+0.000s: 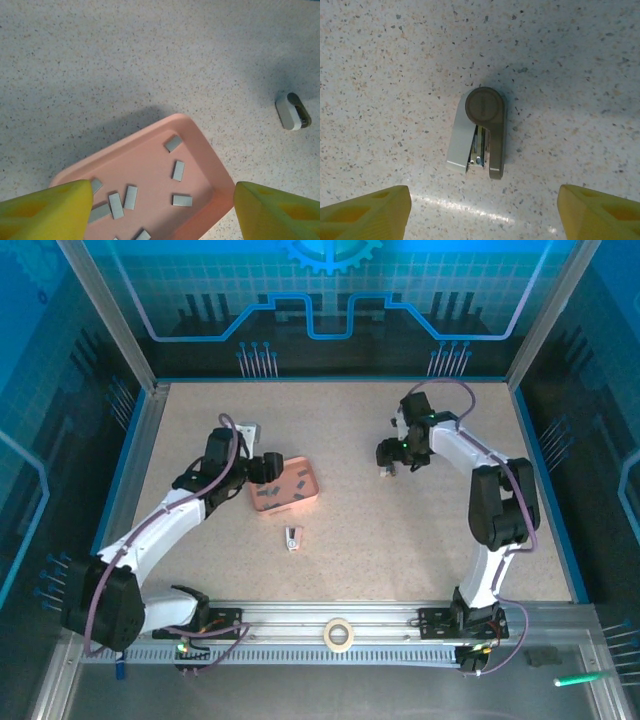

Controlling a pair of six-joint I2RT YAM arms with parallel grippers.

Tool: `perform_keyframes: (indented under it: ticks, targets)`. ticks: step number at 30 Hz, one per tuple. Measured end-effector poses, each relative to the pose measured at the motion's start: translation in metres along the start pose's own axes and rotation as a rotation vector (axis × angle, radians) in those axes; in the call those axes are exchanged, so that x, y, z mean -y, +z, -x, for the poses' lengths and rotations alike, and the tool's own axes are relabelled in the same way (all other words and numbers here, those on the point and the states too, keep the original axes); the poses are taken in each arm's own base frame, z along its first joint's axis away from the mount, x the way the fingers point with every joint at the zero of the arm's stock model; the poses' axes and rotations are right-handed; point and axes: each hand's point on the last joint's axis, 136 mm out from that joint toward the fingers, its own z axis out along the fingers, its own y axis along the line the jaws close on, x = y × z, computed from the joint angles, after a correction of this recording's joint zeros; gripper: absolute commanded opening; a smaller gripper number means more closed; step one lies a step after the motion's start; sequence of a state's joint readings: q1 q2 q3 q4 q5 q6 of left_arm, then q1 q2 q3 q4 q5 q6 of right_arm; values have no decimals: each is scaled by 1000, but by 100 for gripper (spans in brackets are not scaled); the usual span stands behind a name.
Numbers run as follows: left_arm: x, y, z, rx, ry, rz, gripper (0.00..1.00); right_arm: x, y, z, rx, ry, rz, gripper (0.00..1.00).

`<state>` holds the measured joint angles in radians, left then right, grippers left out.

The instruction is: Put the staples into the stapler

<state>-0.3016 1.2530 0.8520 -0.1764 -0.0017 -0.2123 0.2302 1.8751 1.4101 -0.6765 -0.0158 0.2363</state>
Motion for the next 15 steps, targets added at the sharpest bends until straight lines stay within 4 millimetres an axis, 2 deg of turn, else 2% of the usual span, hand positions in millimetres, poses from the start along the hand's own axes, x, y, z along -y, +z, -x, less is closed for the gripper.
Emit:
perform_keyframes:
  ticks: [8, 15]
  targets:
    - [-3, 13, -12, -48, -4, 10, 76, -4, 32, -11, -90, -6, 1, 71]
    - [-6, 21, -20, -78, -9, 18, 76, -7, 44, -16, -125, -22, -1, 63]
